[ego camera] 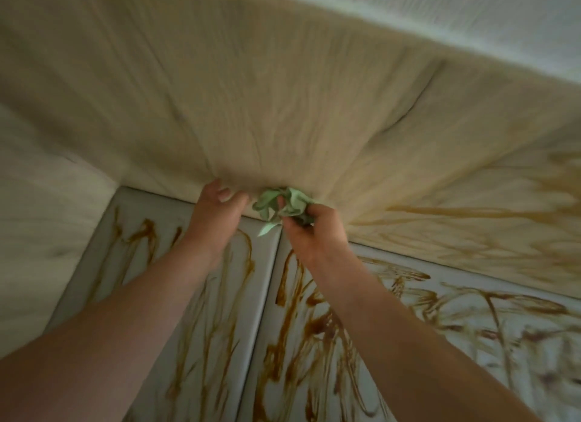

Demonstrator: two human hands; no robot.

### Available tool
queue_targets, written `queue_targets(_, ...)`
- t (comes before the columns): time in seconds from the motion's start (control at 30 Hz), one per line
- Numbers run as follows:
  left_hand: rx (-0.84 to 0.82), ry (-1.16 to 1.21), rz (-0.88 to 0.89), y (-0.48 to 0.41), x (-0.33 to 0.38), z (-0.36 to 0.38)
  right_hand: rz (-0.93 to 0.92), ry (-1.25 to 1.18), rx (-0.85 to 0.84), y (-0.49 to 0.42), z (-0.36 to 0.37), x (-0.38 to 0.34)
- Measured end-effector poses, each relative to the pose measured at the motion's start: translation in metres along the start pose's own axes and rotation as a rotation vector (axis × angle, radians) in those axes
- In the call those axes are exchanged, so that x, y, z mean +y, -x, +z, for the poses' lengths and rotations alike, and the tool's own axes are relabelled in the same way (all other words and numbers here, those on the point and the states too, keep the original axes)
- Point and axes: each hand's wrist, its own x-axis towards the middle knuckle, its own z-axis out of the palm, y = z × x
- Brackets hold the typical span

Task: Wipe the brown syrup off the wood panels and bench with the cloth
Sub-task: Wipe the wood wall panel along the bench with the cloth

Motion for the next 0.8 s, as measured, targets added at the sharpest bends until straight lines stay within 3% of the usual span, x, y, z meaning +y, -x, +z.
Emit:
queue_targets(0.17,-0.042,0.248,-0.057,0.026,0.053,-0.006,-0.022,-0.06,-0.248,0.09,0.047,-0.019)
queue_targets(0.27,-0.037,0.22,-0.051,0.031,0.069,-0.013,0.005,-0.007,-0.142,0.063,0.047,0.001)
queue_targets(0.33,-0.002,0.177,-0.014,0.033,0.073,-0.021,-0.038,0.147,0.034,0.036,0.034,0.012)
queue_targets(0.43,0.006,0.129,0.005,0.041,0.087,-0.035,-0.023,0.359,0.067,0.021,0.029,0.014)
queue_targets(0.6,0.001,0.108,-0.001,0.064,0.121,-0.04,0.1,0.001,-0.08,0.083,0.079,0.0)
queue_targets(0.7,-0.014,0.059,-0.03,0.083,0.145,-0.045,0.105,-0.054,-0.168,0.133,0.108,-0.014)
queue_targets(0.8,-0.098,-0.03,-0.168,0.108,0.167,-0.052,0.024,-0.07,-0.229,0.179,0.116,-0.022)
